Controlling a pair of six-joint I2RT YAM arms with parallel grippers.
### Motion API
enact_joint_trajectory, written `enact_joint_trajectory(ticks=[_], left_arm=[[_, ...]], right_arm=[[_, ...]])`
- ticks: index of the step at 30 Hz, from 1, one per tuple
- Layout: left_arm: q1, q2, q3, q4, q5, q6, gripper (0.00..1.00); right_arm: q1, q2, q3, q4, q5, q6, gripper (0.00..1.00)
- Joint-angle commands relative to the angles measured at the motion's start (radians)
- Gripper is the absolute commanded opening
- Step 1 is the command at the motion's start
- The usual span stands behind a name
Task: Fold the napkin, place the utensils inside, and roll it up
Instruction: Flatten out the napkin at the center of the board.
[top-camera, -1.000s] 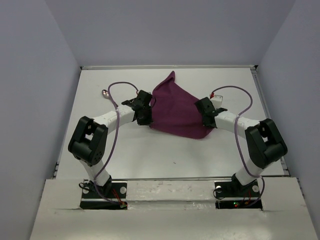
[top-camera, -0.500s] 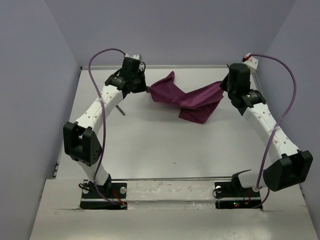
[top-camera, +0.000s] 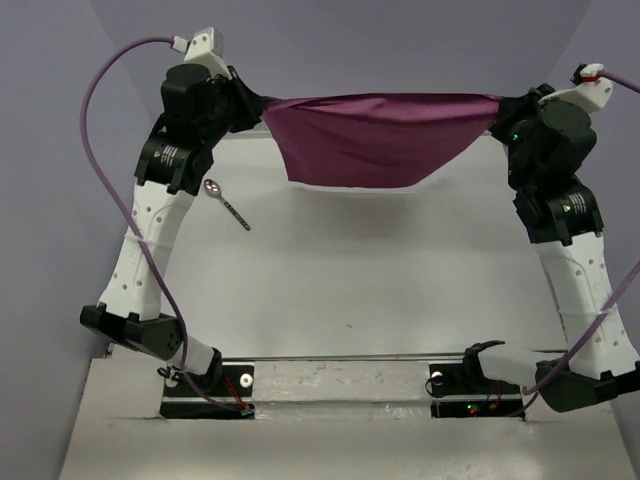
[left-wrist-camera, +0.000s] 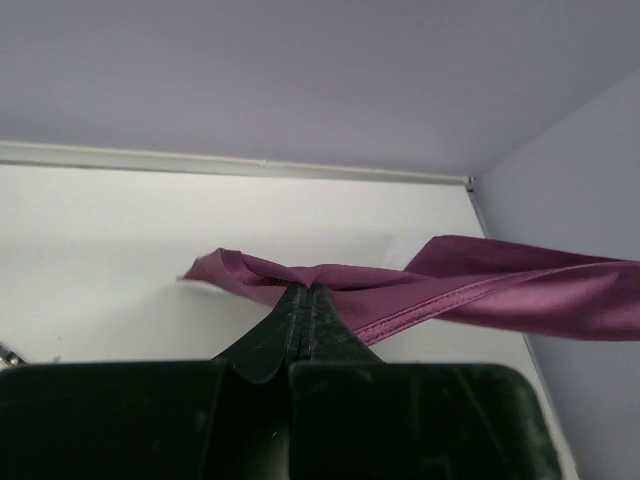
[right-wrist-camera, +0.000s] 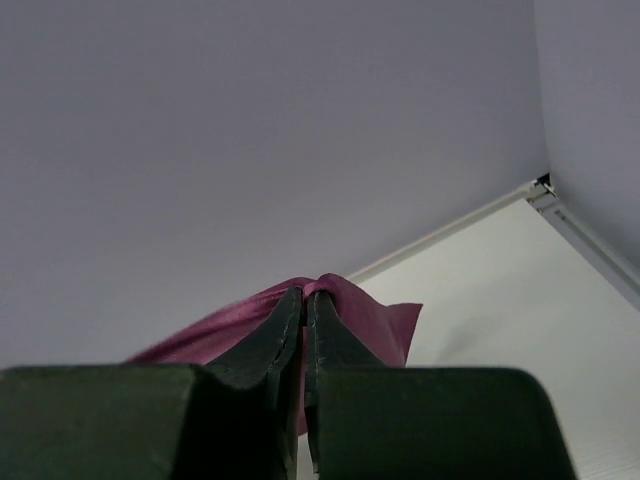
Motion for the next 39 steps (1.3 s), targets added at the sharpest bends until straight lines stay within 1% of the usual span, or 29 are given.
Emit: enact_joint_trajectory(ticks=[1,5,8,11,15,18,22,25,28,29,32,34,37,39], left_arm=[[0.032,-0.124,0.054,0.082,-0.015,-0.009,0.0],[0.036,-0.174,0.053,0.113,-0.042,-0.028,0.0],[0.036,-0.183,0.028,0.134,-0.013,-0.043,0.0],[0.036,-0.151,0.027,0.127,0.014,-0.051,0.0],[0.038,-0.082,0.066,0.11,0.05,-0.04,0.0],[0.041,-0.008,0.14,0.079,0.07,-0.022,0.0],[0.065,0.101,0.247,0.061,0.115,-0.014,0.0],[0.09,0.229,0.396,0.046,0.181,-0.015,0.0],[0.113,0.3,0.486,0.044,0.218,-0.025,0.0],[0.118,0.338,0.529,0.052,0.24,-0.029,0.0],[0.142,0.385,0.551,0.119,0.29,-0.041,0.0],[0.157,0.406,0.563,0.156,0.326,-0.057,0.0],[0.187,0.463,0.614,0.246,0.408,-0.09,0.0],[0.197,0.469,0.616,0.288,0.434,-0.107,0.0]], right_arm=[[-0.007,-0.099,0.084,0.003,0.07,-0.041,0.01],[-0.007,-0.141,0.119,-0.026,0.068,-0.041,0.01],[-0.007,-0.152,0.133,-0.036,0.067,-0.029,0.01],[-0.007,-0.133,0.136,-0.037,0.099,-0.035,0.01],[-0.007,-0.066,0.133,-0.013,0.123,-0.055,0.01],[-0.007,-0.031,0.121,0.03,0.13,-0.087,0.01],[-0.007,0.04,0.115,0.134,0.142,-0.128,0.01],[-0.007,0.119,0.128,0.194,0.145,-0.159,0.01],[-0.041,0.17,0.141,0.243,0.134,-0.167,0.01],[-0.05,0.201,0.153,0.25,0.128,-0.162,0.01],[-0.096,0.258,0.174,0.285,0.082,-0.124,0.01],[-0.105,0.285,0.185,0.321,0.064,-0.098,0.01],[-0.147,0.334,0.222,0.361,0.042,-0.073,0.01],[-0.171,0.351,0.243,0.372,0.035,-0.061,0.01]])
